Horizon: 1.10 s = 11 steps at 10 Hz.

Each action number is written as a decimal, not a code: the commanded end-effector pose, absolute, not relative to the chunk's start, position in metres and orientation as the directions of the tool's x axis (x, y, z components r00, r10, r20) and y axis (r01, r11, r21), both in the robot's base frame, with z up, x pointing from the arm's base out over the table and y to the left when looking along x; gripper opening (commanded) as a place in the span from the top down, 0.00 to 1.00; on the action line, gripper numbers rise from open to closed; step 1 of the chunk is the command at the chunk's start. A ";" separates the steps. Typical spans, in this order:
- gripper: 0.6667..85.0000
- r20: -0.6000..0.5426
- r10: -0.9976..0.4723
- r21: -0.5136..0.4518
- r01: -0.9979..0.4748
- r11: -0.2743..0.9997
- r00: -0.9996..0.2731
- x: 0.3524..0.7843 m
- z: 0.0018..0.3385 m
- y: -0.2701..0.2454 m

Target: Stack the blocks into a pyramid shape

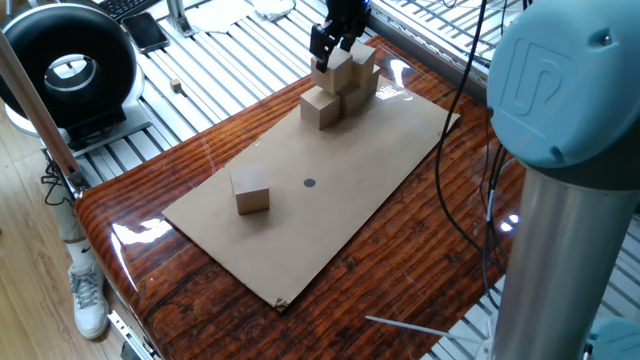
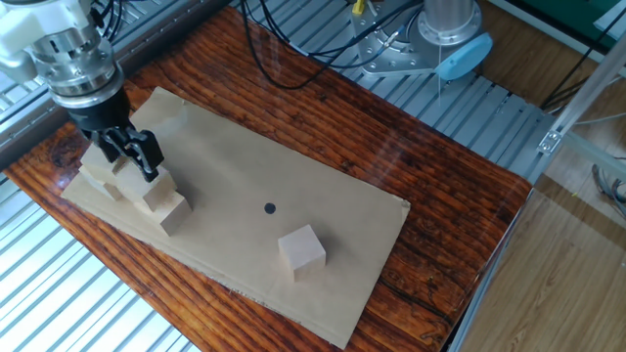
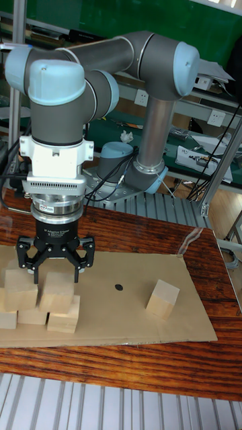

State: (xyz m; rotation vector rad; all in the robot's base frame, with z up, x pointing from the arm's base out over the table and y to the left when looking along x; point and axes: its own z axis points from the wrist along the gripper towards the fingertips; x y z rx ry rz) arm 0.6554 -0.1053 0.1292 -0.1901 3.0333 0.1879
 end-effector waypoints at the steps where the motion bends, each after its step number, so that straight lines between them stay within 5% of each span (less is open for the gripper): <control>1: 0.09 -0.123 -0.129 0.117 -0.143 0.983 -0.984 0.658 0.133 -0.105; 5: 0.12 -0.121 -0.124 0.120 -0.139 0.983 -0.985 0.654 0.136 -0.104; 7: 0.28 -0.097 -0.095 0.144 -0.108 0.984 -0.991 0.641 0.142 -0.099; 9: 0.68 -0.035 -0.035 0.142 -0.039 0.989 -0.999 0.620 0.153 -0.088; 10: 0.95 -0.012 -0.018 0.094 -0.019 0.995 -1.000 0.615 0.156 -0.091; 11: 1.00 -0.005 0.024 0.099 0.024 0.995 -1.000 0.615 0.157 -0.083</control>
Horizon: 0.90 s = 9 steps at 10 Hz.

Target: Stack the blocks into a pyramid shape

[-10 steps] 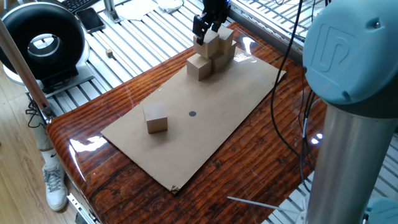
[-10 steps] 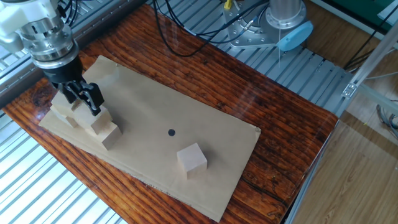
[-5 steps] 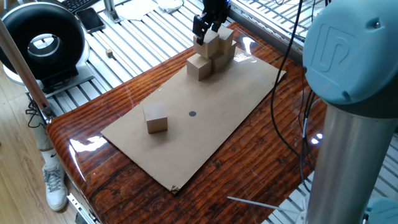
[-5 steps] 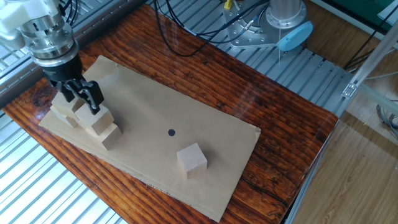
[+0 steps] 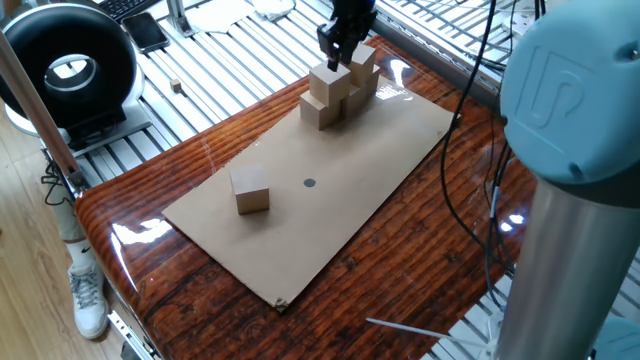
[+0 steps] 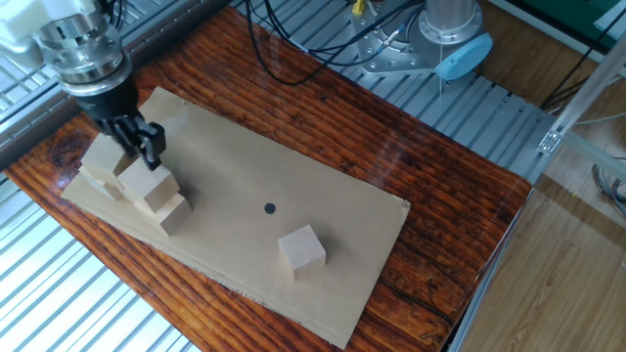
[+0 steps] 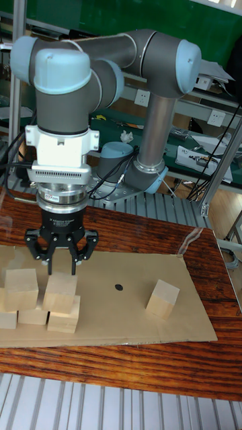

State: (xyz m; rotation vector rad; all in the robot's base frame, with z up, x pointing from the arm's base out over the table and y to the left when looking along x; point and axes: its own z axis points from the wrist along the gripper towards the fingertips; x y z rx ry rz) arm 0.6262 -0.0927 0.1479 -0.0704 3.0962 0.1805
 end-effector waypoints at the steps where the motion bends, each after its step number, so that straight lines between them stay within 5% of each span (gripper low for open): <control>1: 1.00 0.004 0.100 0.183 0.099 0.978 -0.995 0.618 0.159 -0.059; 4: 1.00 0.008 0.157 0.268 0.153 0.951 -0.988 0.627 0.162 -0.038; 9: 1.00 -0.061 0.123 0.252 0.104 0.962 -0.991 0.669 0.135 -0.052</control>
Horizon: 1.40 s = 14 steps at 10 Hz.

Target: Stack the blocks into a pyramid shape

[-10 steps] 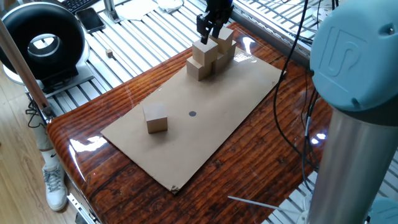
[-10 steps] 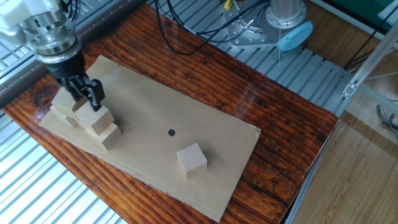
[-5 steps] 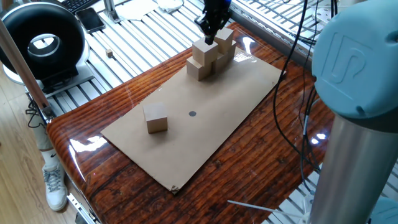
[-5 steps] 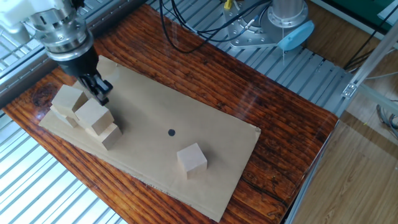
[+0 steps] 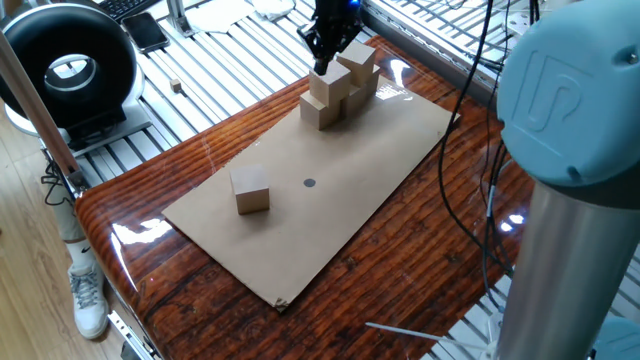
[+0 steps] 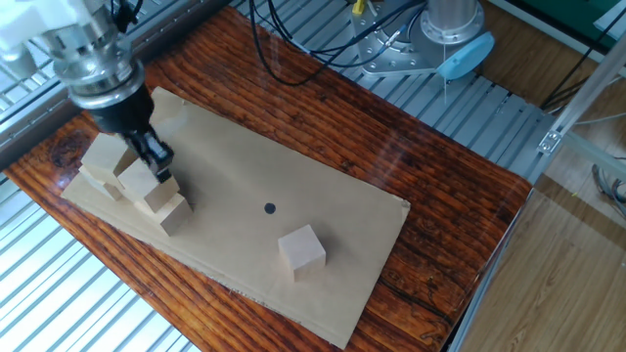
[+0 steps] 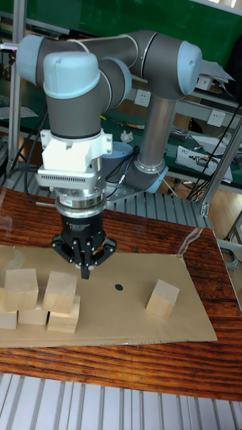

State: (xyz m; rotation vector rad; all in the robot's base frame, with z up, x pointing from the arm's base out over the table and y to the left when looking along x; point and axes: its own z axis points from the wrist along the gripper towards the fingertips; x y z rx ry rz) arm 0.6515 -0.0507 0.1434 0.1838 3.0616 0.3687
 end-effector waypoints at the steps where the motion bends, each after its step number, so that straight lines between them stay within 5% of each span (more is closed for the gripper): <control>1: 1.00 -0.060 0.119 0.250 0.101 0.963 -0.991 0.671 0.131 -0.053; 14: 1.00 -0.044 0.077 0.204 0.066 0.977 -0.996 0.670 0.120 -0.060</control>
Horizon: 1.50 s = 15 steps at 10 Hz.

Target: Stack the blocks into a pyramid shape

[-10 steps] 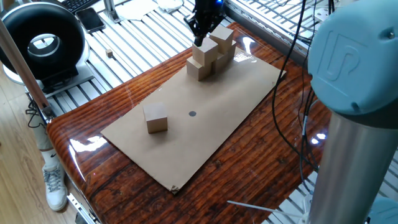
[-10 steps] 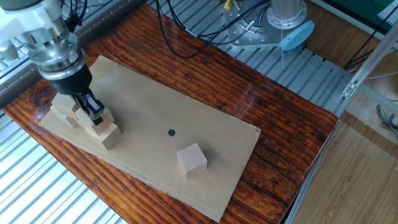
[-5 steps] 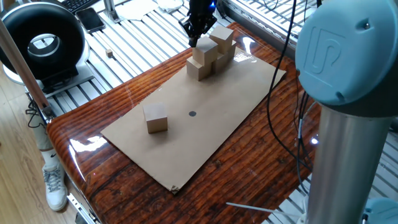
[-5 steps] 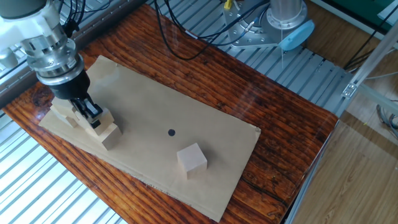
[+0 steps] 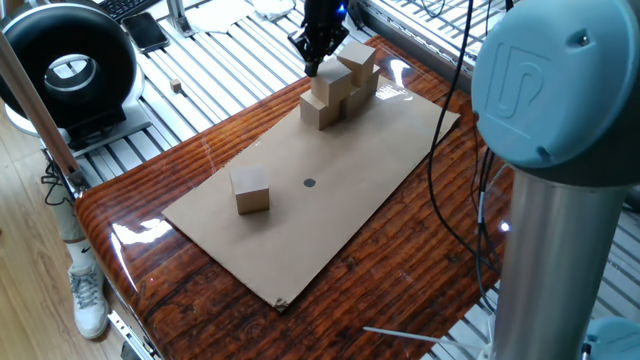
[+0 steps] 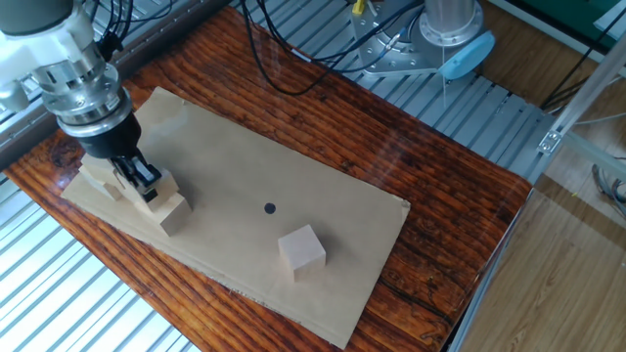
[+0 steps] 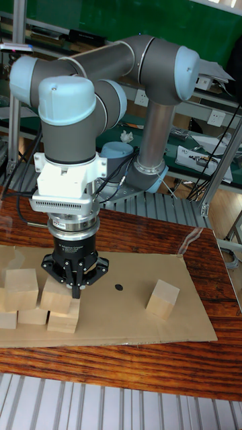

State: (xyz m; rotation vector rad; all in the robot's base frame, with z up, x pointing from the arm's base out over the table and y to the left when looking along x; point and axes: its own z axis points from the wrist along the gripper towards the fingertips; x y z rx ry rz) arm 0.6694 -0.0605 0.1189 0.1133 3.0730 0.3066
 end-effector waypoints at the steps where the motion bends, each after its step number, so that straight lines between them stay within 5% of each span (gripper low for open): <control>1: 1.00 -0.046 0.077 0.201 0.066 0.977 -0.996 0.670 0.120 -0.060; 7: 1.00 -0.016 0.190 0.297 0.177 0.938 -0.982 0.670 0.134 -0.024; 11: 1.00 0.082 0.139 0.276 0.157 0.948 -0.987 0.631 0.140 -0.021; 15: 1.00 0.128 -0.135 -0.023 -0.139 0.990 -0.982 0.596 0.138 -0.107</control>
